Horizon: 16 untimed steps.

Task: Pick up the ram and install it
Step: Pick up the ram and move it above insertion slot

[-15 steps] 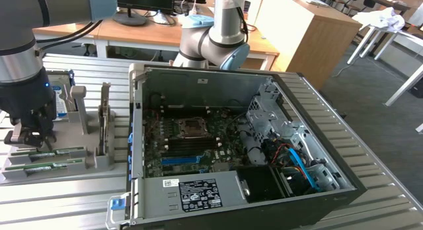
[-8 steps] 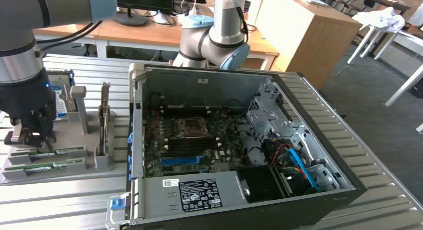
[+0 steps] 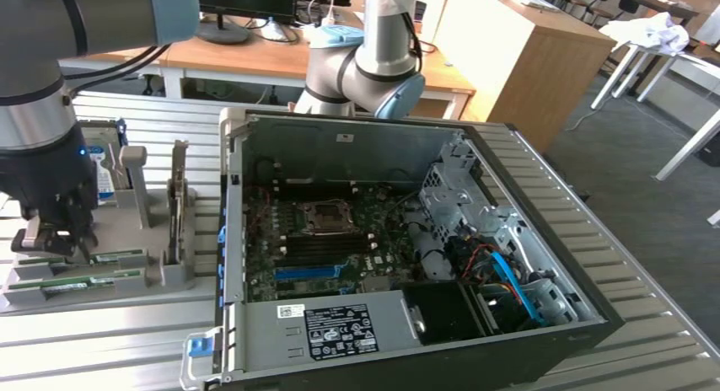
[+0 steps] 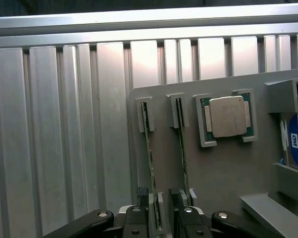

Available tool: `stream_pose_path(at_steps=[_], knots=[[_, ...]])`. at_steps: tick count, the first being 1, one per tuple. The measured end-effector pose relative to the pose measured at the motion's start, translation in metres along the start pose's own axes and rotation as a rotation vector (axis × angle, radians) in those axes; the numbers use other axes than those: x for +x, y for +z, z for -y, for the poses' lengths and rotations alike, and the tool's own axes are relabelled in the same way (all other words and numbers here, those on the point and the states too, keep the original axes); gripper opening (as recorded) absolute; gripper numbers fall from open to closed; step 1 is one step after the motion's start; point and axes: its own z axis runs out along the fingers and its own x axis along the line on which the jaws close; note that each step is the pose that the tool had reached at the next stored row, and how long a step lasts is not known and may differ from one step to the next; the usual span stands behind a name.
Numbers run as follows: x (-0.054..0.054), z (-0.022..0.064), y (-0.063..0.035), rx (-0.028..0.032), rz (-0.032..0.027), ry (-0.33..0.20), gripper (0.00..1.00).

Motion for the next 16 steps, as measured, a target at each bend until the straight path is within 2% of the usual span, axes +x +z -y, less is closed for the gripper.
stream_pose_path(at_steps=[16], knots=[[0.0, -0.0002, 0.0133, -0.0001, -0.0001, 0.0, 0.3]])
